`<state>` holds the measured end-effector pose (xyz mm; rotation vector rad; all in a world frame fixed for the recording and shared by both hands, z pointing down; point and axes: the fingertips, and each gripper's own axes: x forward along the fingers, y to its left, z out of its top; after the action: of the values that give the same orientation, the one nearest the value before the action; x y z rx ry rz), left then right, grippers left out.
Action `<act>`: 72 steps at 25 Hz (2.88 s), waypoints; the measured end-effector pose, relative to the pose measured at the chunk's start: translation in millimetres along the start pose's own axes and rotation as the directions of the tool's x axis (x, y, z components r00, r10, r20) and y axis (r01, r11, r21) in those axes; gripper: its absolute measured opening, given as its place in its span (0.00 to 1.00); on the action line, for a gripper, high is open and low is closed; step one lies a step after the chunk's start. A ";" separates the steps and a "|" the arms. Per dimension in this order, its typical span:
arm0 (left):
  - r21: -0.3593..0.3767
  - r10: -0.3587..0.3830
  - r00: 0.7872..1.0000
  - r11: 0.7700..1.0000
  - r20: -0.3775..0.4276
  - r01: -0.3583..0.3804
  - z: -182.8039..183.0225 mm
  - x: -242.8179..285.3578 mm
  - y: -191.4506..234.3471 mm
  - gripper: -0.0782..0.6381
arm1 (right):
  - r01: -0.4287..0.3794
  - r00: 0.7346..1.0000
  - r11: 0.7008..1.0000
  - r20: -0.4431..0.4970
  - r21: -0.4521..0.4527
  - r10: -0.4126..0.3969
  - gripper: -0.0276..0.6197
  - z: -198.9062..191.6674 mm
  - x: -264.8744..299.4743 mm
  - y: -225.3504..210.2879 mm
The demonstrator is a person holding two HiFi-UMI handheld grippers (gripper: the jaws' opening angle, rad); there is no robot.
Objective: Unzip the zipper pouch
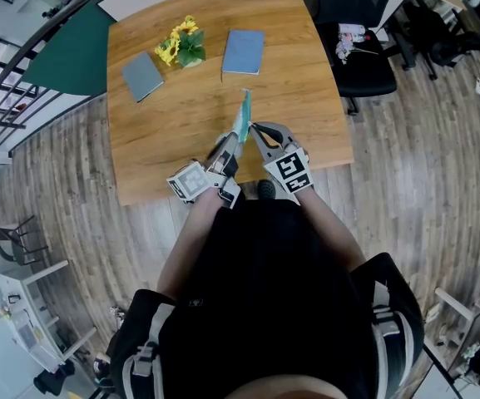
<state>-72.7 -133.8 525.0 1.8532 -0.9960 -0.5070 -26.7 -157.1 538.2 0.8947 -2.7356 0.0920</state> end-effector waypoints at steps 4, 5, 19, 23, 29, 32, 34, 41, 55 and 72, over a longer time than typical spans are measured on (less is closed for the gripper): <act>0.009 -0.004 1.000 1.000 -0.003 0.004 0.1 0.5 -1.2 0.11 | 0.010 1.000 1.000 -0.003 0.009 -0.010 0.05 -1.0 1.8 -2.3; 0.010 -0.004 1.000 1.000 -0.005 0.004 0.1 1.0 -1.6 0.11 | 0.013 1.000 1.000 -0.003 0.014 -0.013 0.05 -0.9 2.5 -3.8; 0.009 -0.006 1.000 1.000 -0.009 0.006 -3.8 -0.9 -1.2 0.11 | 0.024 1.000 0.999 -0.015 0.025 -0.024 0.05 -5.1 9.6 -15.9; 0.018 -0.004 1.000 1.000 -0.001 0.004 0.5 0.2 -1.3 0.11 | 0.025 1.000 0.999 -0.015 0.027 -0.024 0.05 -4.5 12.5 -17.0; 0.019 -0.009 1.000 1.000 -0.024 0.010 -3.2 -0.5 -1.7 0.11 | 0.038 0.999 0.999 -0.024 0.029 -0.037 0.05 -6.9 13.5 -21.7; 0.014 -0.014 1.000 1.000 -0.026 0.015 -4.5 0.0 -3.6 0.11 | 0.043 0.999 0.999 -0.024 0.033 -0.042 0.05 -7.2 12.5 -25.1; 0.012 -0.018 0.999 1.000 -0.027 0.018 -5.3 -0.1 -2.3 0.11 | 0.044 0.999 0.998 -0.022 0.053 -0.043 0.05 -8.1 12.6 -27.3; 0.018 -0.028 0.999 0.999 -0.025 0.029 -3.7 4.2 -5.5 0.11 | 0.056 0.998 0.995 -0.008 0.080 -0.055 0.05 -7.8 11.5 -35.6; 0.047 -0.043 0.998 0.998 -0.038 0.044 -6.0 5.0 -5.8 0.11 | 0.073 0.997 0.993 -0.002 0.097 -0.073 0.05 -7.2 10.1 -47.4; 0.049 -0.058 0.997 0.997 -0.059 0.060 -4.9 10.2 -20.2 0.11 | 0.098 0.995 0.991 -0.006 0.093 -0.098 0.05 -5.0 15.5 -51.4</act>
<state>-54.8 -134.8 510.3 1.9364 -0.9254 -0.4644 -7.4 -206.9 546.1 1.0526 -2.7001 0.2028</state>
